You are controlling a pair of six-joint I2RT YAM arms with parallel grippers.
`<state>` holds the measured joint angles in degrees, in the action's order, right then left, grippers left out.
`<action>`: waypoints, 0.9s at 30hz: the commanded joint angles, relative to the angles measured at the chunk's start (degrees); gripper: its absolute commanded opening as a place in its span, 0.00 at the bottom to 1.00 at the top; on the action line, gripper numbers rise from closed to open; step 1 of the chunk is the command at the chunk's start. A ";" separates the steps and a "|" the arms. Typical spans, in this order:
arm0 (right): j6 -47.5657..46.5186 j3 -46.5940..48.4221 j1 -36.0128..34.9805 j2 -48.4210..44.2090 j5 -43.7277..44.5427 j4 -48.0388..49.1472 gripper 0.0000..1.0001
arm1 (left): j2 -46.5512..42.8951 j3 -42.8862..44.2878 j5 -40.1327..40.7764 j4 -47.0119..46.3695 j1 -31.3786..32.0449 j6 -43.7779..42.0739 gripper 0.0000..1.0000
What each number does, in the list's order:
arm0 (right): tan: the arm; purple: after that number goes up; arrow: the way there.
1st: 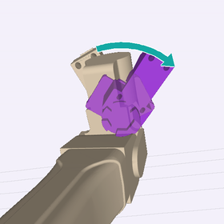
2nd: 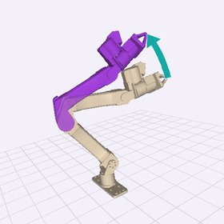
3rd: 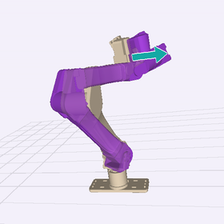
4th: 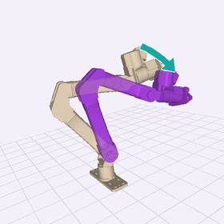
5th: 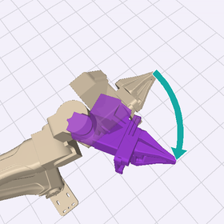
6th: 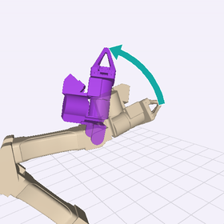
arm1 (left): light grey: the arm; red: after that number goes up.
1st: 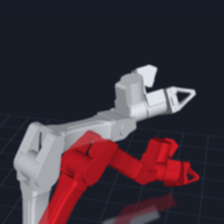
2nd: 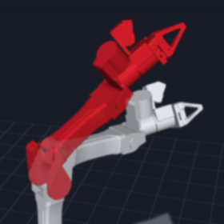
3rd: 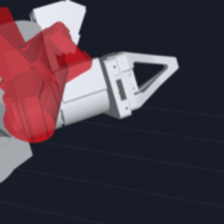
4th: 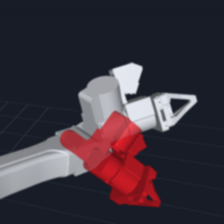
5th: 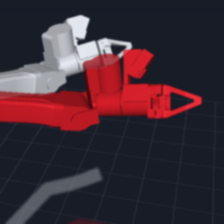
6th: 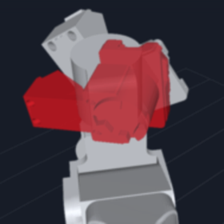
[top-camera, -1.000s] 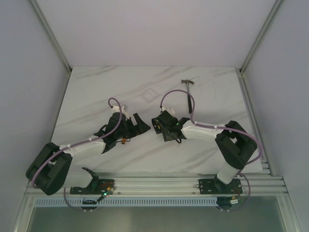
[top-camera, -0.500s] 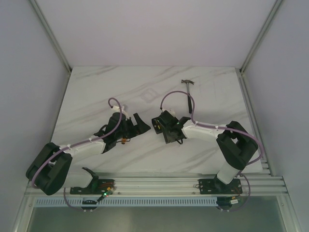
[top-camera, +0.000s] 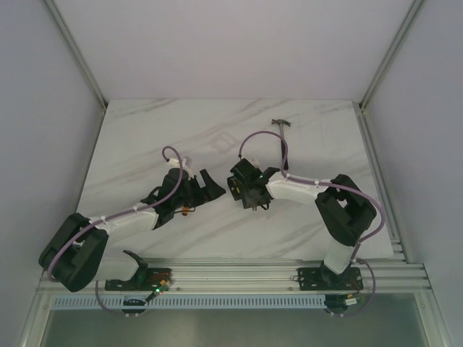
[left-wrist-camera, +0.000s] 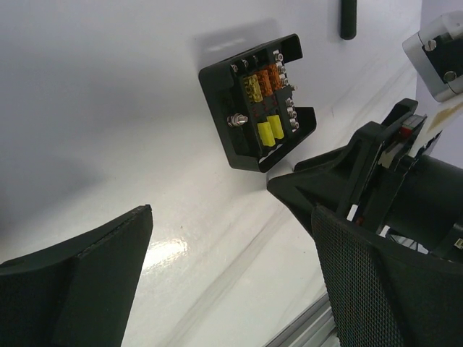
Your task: Snap on the fuse box
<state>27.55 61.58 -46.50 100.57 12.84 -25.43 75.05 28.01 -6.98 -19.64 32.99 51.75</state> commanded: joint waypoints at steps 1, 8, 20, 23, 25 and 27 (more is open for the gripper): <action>4.09 1.55 0.72 1.48 -0.16 -2.04 0.49 | 0.45 0.75 0.50 0.70 -0.21 -1.09 1.00; 5.21 0.74 1.02 1.20 -1.48 -3.31 0.43 | 1.15 1.28 0.24 0.66 -0.17 -1.20 1.00; 7.39 -1.64 1.34 0.31 -1.20 -4.24 0.37 | 1.46 1.37 -0.13 0.65 -0.21 -1.21 1.00; 7.44 -1.58 1.32 0.34 -0.84 -4.47 0.37 | 1.25 1.27 0.00 0.68 -0.14 -1.21 1.00; 7.43 -1.23 1.33 0.81 -0.59 -4.89 0.37 | 1.24 1.26 -0.07 0.65 -0.21 -1.14 1.00; 7.41 -1.03 1.18 1.21 -0.90 -5.04 0.36 | 1.20 1.26 -0.12 0.61 -0.17 -1.11 1.00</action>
<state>33.47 61.63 -45.32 100.86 12.10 -26.94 75.85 28.03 -7.01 -19.62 32.99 51.35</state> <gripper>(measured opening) 0.368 0.996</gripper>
